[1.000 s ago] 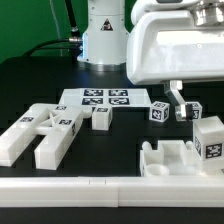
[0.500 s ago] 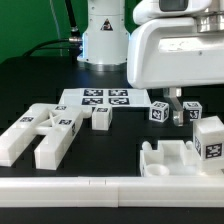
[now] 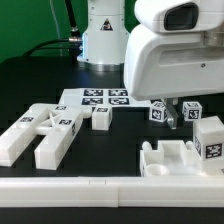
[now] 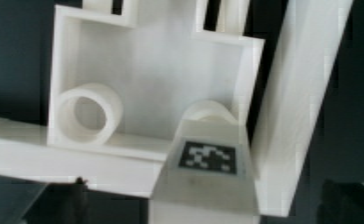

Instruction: Assemble chair

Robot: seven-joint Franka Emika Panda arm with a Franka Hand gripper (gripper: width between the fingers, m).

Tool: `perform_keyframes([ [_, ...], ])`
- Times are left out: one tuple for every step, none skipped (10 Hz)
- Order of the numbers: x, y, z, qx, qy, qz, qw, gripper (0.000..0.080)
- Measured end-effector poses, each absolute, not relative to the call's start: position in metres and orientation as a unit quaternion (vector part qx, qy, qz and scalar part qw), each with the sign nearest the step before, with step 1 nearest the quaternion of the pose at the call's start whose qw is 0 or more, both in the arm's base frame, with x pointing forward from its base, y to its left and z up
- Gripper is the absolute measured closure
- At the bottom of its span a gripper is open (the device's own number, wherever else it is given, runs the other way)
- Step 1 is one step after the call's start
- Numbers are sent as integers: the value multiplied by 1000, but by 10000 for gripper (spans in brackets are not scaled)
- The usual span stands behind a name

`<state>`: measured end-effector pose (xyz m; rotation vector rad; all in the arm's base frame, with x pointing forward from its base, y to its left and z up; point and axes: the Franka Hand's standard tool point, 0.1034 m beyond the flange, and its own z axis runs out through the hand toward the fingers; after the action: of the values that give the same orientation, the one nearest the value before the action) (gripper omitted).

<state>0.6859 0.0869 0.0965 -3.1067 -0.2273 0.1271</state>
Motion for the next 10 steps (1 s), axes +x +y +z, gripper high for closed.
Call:
perform_keyframes([
  [687, 87, 96, -997, -72, 40, 12, 151],
  [688, 87, 95, -997, -72, 40, 12, 151],
  [690, 88, 94, -997, -72, 39, 12, 151],
  [690, 89, 92, -997, -72, 40, 12, 151],
  [689, 90, 91, -996, -73, 40, 12, 151],
  [689, 90, 91, -996, -74, 40, 12, 273],
  [689, 90, 91, -996, -73, 41, 12, 408],
  [689, 90, 91, -996, -73, 41, 12, 408],
  [689, 90, 91, -997, -68, 41, 12, 509],
  [689, 90, 91, -997, -58, 41, 11, 509],
])
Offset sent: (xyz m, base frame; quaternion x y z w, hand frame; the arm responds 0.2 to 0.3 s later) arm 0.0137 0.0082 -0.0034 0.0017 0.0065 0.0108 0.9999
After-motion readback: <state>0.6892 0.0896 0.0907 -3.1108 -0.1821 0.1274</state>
